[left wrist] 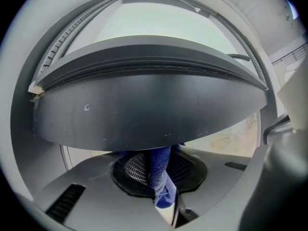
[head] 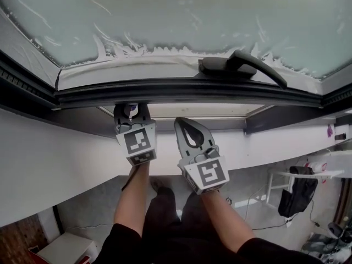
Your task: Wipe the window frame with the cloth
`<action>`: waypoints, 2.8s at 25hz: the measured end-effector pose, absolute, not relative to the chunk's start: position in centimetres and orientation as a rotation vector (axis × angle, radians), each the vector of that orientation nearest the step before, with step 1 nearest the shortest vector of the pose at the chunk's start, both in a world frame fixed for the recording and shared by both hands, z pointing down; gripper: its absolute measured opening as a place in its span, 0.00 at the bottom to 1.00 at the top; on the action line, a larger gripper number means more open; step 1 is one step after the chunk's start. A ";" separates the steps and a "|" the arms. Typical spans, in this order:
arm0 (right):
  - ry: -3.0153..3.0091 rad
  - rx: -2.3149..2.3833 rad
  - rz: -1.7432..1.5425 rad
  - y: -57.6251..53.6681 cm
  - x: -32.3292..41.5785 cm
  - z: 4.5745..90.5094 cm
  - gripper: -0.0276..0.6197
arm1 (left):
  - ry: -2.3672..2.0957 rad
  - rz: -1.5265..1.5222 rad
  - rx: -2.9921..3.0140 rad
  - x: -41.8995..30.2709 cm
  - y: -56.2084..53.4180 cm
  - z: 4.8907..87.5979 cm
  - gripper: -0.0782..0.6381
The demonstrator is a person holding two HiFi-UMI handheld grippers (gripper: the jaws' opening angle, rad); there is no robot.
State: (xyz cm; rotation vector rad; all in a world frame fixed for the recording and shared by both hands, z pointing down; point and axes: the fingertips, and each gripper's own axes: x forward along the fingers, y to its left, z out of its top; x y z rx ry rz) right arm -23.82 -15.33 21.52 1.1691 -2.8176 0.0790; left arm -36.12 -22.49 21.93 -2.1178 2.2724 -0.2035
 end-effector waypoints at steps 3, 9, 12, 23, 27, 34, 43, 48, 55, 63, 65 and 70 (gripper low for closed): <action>-2.802 1.223 0.091 -15.9 -21.5 21.4 0.05 | 2.259 -0.209 -2.140 -34.0 -22.9 21.9 0.19; -2.774 1.300 0.113 -16.6 -17.6 21.5 0.05 | 2.251 -0.201 -2.159 -31.0 -23.5 21.9 0.19; -2.740 1.351 0.139 -17.0 -16.4 21.4 0.05 | 2.237 -0.221 -2.164 -30.1 -23.8 21.9 0.19; -2.709 1.416 0.184 -17.5 -14.1 21.0 0.05 | 2.205 -0.241 -2.202 -27.8 -24.1 22.0 0.19; -2.742 1.409 0.108 -17.6 -13.3 20.6 0.05 | 2.230 -0.229 -2.185 -27.7 -24.1 22.0 0.19; -2.700 1.477 0.136 -17.9 -10.4 20.9 0.05 | 2.208 -0.198 -2.239 -25.0 -24.6 22.2 0.19; -2.649 1.561 0.132 -18.0 -5.8 21.3 0.05 | 2.135 -0.199 -2.297 -20.1 -25.5 22.2 0.19; -2.621 1.616 0.130 -18.1 -3.1 21.2 0.05 | 2.090 -0.204 -2.343 -17.4 -25.9 22.4 0.19; -2.569 1.691 0.156 -18.3 0.4 21.5 0.05 | 2.036 -0.211 -2.383 -13.6 -26.7 22.5 0.19; -2.592 1.691 0.085 -18.6 3.0 21.5 0.05 | 1.984 -0.234 -2.408 -9.7 -27.3 22.6 0.19; -2.585 1.697 0.091 -18.7 3.8 21.5 0.05 | 1.967 -0.240 -2.418 -8.6 -27.5 22.6 0.19; -2.562 1.720 0.096 -19.3 6.5 21.9 0.05 | 1.946 -0.238 -2.429 -5.7 -28.1 22.5 0.19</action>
